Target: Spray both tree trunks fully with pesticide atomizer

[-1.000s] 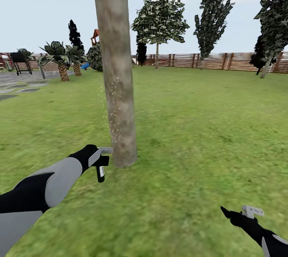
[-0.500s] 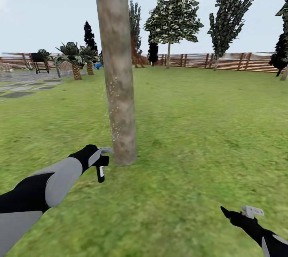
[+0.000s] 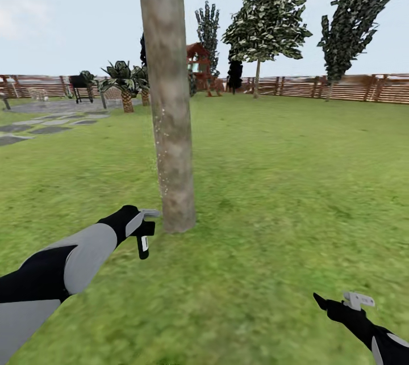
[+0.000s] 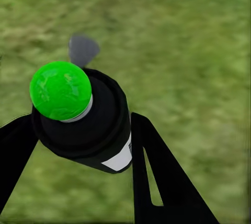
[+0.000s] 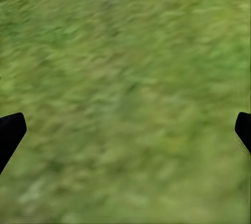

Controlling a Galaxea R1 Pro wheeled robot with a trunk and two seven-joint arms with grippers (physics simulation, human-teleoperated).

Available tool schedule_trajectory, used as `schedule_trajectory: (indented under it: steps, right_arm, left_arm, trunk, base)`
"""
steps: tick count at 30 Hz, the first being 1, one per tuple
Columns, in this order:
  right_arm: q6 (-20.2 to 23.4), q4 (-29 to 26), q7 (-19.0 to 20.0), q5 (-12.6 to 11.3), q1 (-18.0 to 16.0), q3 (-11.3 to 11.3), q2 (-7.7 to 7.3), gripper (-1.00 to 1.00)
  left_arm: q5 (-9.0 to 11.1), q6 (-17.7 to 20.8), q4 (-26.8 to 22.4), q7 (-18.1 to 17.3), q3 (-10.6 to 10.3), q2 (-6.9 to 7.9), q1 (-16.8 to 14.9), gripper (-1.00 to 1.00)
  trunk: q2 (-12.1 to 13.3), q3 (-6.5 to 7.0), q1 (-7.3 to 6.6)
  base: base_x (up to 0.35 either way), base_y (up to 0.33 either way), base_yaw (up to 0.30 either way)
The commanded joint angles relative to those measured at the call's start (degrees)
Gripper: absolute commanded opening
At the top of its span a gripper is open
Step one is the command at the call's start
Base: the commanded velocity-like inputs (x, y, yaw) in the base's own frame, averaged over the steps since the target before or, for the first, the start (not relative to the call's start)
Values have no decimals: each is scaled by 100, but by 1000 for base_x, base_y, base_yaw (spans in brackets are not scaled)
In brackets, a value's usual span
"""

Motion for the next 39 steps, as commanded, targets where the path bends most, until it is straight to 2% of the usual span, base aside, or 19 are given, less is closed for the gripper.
schedule_trajectory:
  steps: [1, 34, 37, 39]
  right_arm:
    - [0, 0, -1, 0, 0, 0, 0, 100]
    - [0, 0, 2, 1, 0, 3, 0, 100]
    - [0, 0, 3, 2, 0, 1, 0, 100]
    - [0, 0, 1, 1, 0, 0, 0, 100]
  left_arm:
    - [-2, 0, 0, 1, -3, 0, 0, -100]
    - [-2, -7, 0, 1, -3, -15, 0, -100]
    - [-2, -8, 0, 1, -3, -53, 0, -100]
    - [-2, -16, 0, -1, -3, -174, 0, -100]
  trunk:
    - [0, 0, 0]
    - [0, 0, 0]
    - [0, 0, 0]
    - [0, 0, 0]
  base:
    - [0, -323, 256]
    - [114, -317, 254]
    - [90, -314, 108]
    - [60, -314, 28]
